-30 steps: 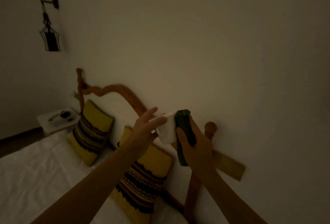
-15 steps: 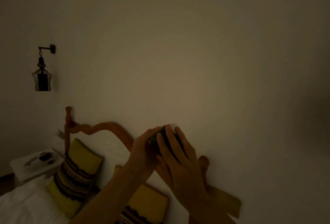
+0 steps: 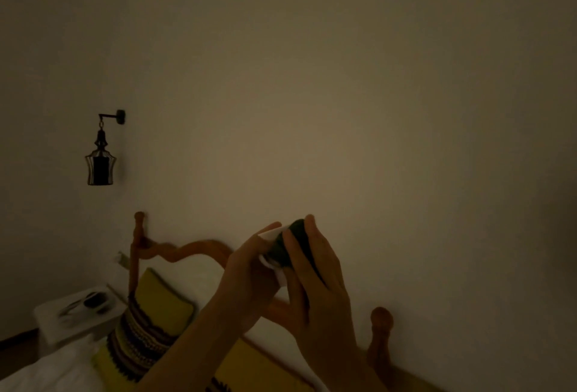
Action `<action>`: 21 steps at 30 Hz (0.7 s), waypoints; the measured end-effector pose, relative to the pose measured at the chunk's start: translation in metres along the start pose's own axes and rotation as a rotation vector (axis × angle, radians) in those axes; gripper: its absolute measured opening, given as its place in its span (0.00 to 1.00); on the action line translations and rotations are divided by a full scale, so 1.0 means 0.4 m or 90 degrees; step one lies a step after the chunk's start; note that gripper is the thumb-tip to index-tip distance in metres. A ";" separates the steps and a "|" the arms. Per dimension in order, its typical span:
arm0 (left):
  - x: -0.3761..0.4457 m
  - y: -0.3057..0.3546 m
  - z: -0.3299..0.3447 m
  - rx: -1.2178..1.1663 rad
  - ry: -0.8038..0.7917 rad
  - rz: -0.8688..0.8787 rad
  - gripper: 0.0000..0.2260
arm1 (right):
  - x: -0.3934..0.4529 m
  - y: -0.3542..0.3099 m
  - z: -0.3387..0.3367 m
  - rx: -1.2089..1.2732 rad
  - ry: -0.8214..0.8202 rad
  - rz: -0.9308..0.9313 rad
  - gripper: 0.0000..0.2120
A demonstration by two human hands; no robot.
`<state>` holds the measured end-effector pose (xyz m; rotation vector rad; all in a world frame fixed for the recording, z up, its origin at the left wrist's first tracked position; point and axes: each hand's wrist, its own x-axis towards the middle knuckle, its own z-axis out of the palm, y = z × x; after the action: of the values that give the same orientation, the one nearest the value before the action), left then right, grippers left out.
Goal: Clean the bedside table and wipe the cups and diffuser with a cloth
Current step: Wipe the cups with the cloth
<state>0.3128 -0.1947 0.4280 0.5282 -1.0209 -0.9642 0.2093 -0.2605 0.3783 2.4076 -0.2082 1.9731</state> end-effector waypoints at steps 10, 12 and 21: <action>-0.018 0.049 0.001 0.002 0.150 0.010 0.32 | 0.062 -0.058 0.024 0.114 0.088 0.174 0.22; -0.022 0.065 0.016 0.022 0.149 0.025 0.25 | 0.035 -0.069 0.038 0.039 0.045 0.033 0.27; -0.049 0.071 -0.002 -0.028 0.103 0.032 0.32 | 0.077 -0.089 0.035 0.282 0.105 0.334 0.21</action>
<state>0.3218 -0.1635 0.4401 0.5327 -0.8614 -0.8830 0.2329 -0.2294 0.4081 2.6223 -0.4899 2.6803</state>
